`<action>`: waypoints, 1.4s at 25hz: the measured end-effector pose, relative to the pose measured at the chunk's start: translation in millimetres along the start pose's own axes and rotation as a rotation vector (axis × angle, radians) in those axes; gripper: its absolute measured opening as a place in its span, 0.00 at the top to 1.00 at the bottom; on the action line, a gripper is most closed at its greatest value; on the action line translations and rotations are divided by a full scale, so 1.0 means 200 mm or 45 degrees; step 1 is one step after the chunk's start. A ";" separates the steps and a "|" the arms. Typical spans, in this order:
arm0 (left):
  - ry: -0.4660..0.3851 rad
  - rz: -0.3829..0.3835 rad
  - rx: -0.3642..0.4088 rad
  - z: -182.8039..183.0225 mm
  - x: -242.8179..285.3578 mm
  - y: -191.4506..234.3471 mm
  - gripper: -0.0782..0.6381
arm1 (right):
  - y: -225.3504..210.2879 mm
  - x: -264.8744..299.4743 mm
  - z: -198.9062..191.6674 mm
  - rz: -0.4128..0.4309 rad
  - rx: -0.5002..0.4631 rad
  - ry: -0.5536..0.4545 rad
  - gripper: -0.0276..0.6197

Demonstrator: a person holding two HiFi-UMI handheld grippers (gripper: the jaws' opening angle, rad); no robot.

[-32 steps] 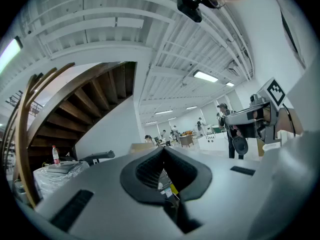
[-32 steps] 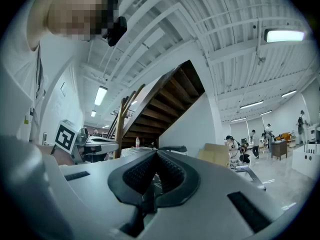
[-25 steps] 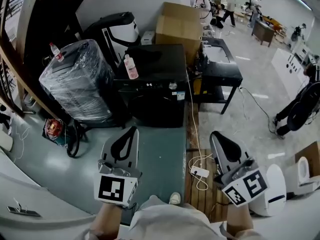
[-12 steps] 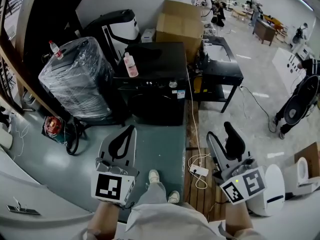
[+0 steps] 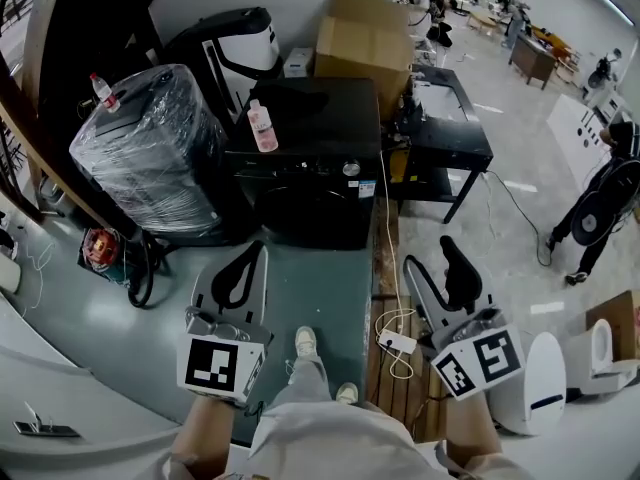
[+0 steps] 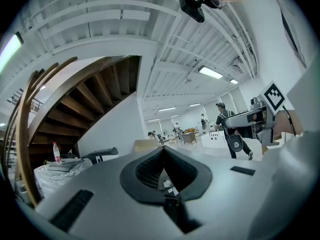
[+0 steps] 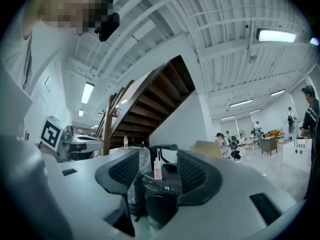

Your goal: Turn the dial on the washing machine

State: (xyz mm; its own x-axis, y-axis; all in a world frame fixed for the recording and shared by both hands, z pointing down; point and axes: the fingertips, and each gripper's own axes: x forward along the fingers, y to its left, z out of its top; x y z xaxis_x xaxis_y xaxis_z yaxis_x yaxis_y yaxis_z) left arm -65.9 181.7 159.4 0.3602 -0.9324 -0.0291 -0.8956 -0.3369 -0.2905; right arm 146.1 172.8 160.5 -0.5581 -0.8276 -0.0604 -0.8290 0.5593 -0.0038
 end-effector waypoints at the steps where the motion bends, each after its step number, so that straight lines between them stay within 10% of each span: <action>1: 0.007 0.001 -0.003 -0.03 0.03 0.03 0.86 | -0.01 0.04 -0.02 -0.003 0.001 0.007 0.57; 35: 0.107 -0.165 -0.105 -0.97 1.29 0.66 0.87 | -0.62 1.62 -1.10 -0.341 0.011 0.303 0.57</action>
State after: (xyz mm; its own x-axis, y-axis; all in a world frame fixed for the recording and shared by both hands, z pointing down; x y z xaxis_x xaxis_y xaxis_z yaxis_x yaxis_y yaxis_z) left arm -141.3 -127.9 299.5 0.4540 -0.8870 0.0847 -0.8627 -0.4613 -0.2070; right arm 59.6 -174.8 361.4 -0.3149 -0.9323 0.1781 -0.9472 0.3206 0.0032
